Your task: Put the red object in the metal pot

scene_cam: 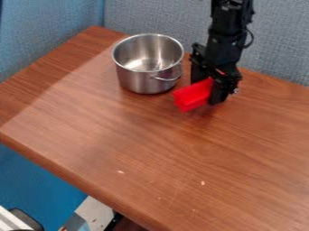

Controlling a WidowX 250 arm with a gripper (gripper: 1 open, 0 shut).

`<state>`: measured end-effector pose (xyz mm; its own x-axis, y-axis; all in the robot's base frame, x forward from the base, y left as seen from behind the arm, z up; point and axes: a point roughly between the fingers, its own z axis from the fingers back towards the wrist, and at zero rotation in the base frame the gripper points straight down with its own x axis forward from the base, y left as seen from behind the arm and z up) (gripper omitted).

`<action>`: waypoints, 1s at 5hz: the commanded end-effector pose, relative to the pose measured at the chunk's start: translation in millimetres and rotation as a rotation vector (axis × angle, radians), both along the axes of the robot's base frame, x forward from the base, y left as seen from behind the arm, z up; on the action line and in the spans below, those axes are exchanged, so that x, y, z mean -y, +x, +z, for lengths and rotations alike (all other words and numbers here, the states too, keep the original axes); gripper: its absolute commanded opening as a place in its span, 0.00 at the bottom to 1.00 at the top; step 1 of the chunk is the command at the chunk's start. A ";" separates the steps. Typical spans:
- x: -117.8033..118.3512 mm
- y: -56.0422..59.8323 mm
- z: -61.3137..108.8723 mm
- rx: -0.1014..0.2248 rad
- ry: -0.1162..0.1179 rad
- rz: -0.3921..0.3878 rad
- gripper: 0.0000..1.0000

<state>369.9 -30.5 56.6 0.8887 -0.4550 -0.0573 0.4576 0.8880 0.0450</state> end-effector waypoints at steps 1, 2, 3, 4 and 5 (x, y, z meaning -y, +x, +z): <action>5.5 -4.1 78.2 0.190 -0.020 -0.013 0.00; -10.0 0.3 113.0 0.227 -0.052 0.046 0.00; -34.9 5.6 121.2 0.233 -0.039 0.114 0.00; -70.9 7.7 124.1 0.233 -0.023 0.181 0.00; -101.8 18.9 116.1 0.216 0.016 0.201 0.00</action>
<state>387.8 66.3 145.1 0.9606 -0.2685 0.0719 0.2613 0.9605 0.0955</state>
